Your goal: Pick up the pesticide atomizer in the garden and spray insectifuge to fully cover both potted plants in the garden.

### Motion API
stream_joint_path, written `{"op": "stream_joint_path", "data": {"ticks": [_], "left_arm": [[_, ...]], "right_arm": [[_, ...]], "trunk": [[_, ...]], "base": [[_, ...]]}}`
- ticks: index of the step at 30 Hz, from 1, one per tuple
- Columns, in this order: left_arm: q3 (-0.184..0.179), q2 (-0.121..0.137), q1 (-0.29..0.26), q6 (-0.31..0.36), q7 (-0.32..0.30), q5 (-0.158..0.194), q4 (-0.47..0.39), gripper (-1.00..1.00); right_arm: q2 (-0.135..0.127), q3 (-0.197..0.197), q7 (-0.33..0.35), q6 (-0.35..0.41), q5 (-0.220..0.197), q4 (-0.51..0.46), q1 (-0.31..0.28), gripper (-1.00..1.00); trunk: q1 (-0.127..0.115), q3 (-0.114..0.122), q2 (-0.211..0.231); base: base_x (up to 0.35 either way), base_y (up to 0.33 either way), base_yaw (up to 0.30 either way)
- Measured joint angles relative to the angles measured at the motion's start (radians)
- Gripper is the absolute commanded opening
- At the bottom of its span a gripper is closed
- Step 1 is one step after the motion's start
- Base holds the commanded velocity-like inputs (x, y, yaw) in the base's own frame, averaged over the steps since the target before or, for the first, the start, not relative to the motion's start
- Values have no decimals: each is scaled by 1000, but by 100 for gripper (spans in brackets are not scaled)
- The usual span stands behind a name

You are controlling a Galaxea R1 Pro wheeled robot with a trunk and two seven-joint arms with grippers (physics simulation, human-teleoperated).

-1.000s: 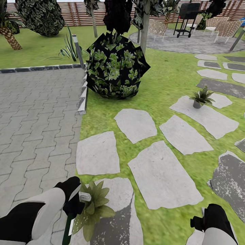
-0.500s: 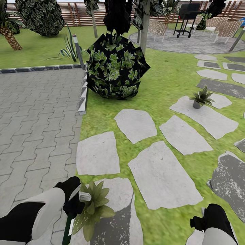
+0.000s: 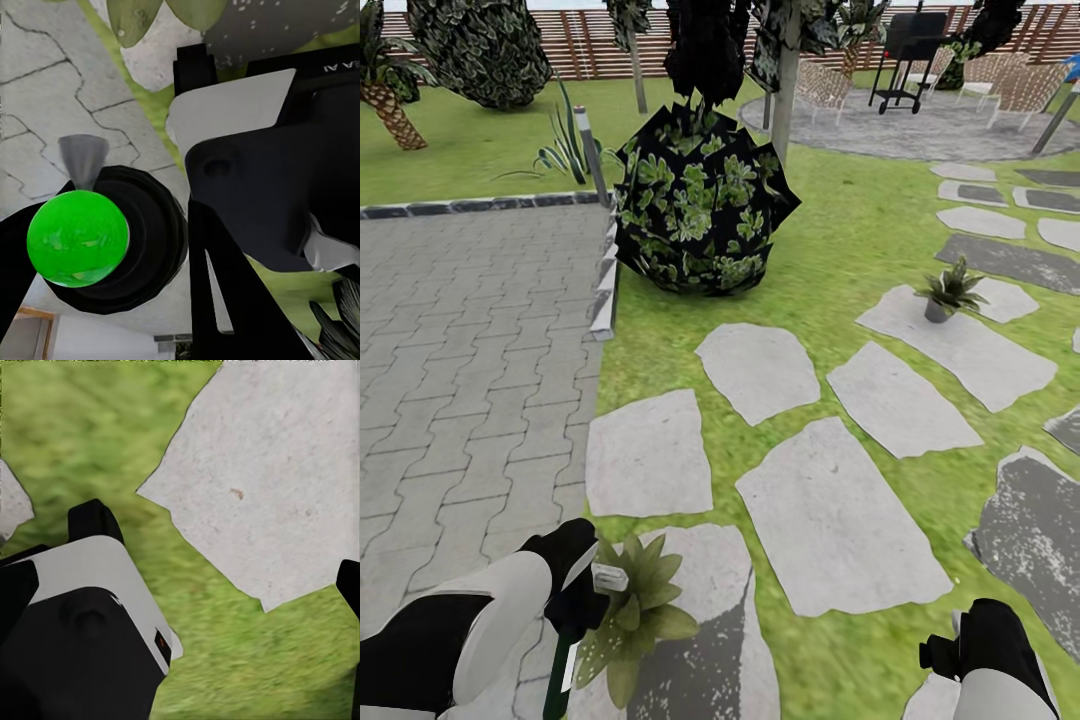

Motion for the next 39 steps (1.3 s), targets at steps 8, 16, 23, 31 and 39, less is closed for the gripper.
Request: {"op": "stream_joint_path", "data": {"ticks": [8, 16, 23, 31, 39], "left_arm": [[1, 0, 0, 0, 0, 0, -1, -100], [5, 0, 8, 1, 0, 2, -3, -100], [4, 0, 5, 3, 0, 1, 1, -100], [-1, 0, 3, 3, 0, 0, 2, -100], [0, 0, 3, 3, 0, 0, 1, -100]], "right_arm": [[0, 0, 0, 0, 0, 0, 0, 100], [0, 0, 0, 0, 1, 1, 0, 100], [0, 0, 0, 0, 0, 1, 0, 100], [0, 0, 0, 0, 0, 1, 0, 100], [0, 0, 0, 0, 0, 1, 0, 100]], "trunk": [[-31, 37, 56], [-31, 46, 56], [-31, 47, 56], [-31, 47, 56], [-30, 47, 56]], "base": [[0, 0, 0], [21, 0, 0], [267, 0, 0], [112, 0, 0], [-67, -40, 0]]}}
